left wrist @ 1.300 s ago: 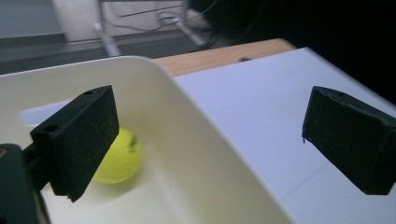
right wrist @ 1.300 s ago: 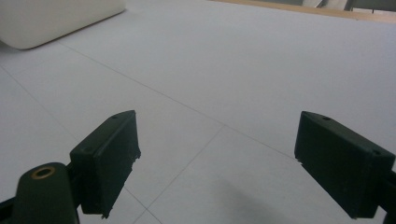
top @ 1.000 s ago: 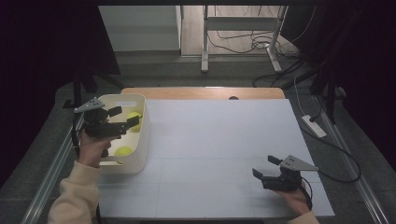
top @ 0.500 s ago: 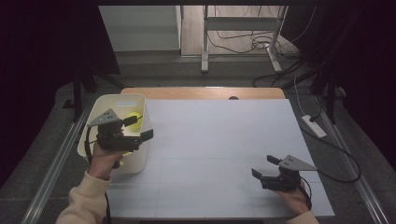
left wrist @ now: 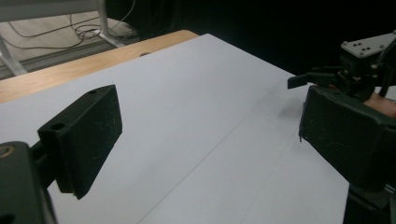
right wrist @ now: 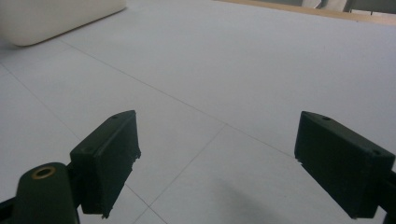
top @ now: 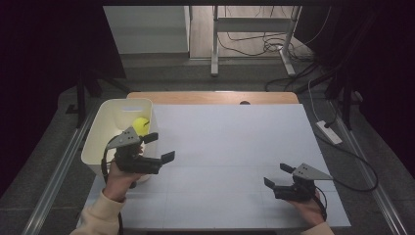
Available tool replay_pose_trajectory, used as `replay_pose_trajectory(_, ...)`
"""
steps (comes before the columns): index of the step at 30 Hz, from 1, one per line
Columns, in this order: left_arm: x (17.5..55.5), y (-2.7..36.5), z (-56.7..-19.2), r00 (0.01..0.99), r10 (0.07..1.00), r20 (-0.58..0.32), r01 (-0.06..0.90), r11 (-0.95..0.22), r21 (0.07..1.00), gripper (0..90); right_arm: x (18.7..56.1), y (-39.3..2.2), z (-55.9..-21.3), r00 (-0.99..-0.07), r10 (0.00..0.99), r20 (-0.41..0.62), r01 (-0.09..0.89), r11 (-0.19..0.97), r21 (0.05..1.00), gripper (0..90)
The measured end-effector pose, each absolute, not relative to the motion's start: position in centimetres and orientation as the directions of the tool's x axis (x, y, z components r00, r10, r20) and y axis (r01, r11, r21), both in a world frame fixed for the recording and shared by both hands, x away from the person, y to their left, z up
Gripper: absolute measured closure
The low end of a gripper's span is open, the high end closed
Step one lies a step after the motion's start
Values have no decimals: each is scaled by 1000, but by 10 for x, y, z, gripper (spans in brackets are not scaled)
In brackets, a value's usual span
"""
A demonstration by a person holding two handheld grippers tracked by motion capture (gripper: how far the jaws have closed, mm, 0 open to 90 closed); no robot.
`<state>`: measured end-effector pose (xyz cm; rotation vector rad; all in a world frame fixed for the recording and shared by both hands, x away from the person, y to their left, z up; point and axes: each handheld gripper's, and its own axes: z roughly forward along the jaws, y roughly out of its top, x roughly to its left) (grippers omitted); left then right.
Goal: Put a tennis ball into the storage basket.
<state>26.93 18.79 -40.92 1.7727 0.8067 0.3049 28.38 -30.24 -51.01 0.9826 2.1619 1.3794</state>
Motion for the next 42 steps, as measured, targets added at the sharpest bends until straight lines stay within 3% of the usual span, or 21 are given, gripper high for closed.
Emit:
replay_pose_trajectory(18, 246, 151, -441, 783, 606, -141, 360, -257, 897, 69, 283, -302, -510, -677, 735, 43, 348, 268, 898, 137)
replay_pose_trajectory(42, 235, 158, -508, 753, 643, -140, 395, -272, 878, 62, 282, -300, -511, -683, 729, 46, 352, 273, 895, 137)
